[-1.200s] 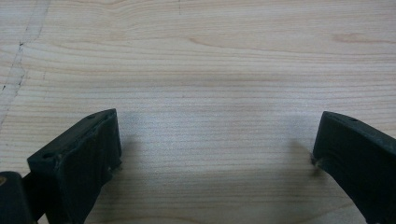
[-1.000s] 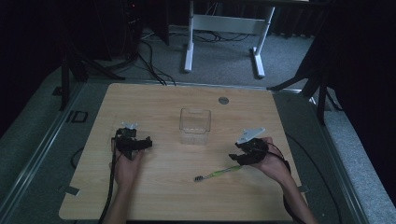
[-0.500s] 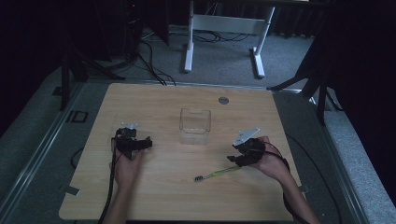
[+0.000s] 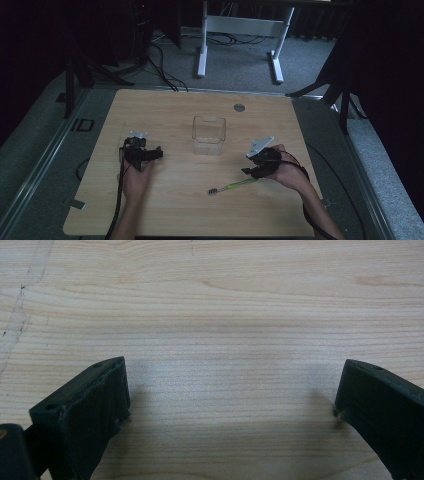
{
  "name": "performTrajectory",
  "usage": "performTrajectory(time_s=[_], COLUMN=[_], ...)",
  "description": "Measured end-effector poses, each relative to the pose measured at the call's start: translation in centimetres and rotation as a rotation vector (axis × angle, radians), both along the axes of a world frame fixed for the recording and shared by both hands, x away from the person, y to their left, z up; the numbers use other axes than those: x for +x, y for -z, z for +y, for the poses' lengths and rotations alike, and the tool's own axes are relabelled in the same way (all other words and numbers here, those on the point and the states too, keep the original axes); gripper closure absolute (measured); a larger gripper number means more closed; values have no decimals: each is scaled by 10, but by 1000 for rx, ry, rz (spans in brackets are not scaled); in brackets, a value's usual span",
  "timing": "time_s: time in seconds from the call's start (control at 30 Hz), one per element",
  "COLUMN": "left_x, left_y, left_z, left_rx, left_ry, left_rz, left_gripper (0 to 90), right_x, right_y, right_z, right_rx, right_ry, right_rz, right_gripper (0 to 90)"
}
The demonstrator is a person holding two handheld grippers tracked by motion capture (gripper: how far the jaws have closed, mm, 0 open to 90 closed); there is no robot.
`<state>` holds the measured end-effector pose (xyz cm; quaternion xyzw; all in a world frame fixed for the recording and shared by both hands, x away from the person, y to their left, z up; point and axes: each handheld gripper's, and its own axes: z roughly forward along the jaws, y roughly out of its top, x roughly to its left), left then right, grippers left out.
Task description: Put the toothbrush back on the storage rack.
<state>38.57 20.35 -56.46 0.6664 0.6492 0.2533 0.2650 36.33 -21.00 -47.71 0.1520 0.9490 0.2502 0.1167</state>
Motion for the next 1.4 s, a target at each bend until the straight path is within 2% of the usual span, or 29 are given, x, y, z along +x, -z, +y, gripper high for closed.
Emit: performTrajectory(time_s=[0.33, 1.4], left_x=[0, 0], left_y=[0, 0], left_z=[0, 0], left_rx=[0, 0], left_ry=[0, 0], left_rz=[0, 0], left_gripper=[14, 14], right_x=[1, -7], right_y=[4, 3], right_z=[3, 16], right_rx=[-29, -117], right_ry=[-28, -148], right_rz=[21, 4], right_gripper=[450, 511])
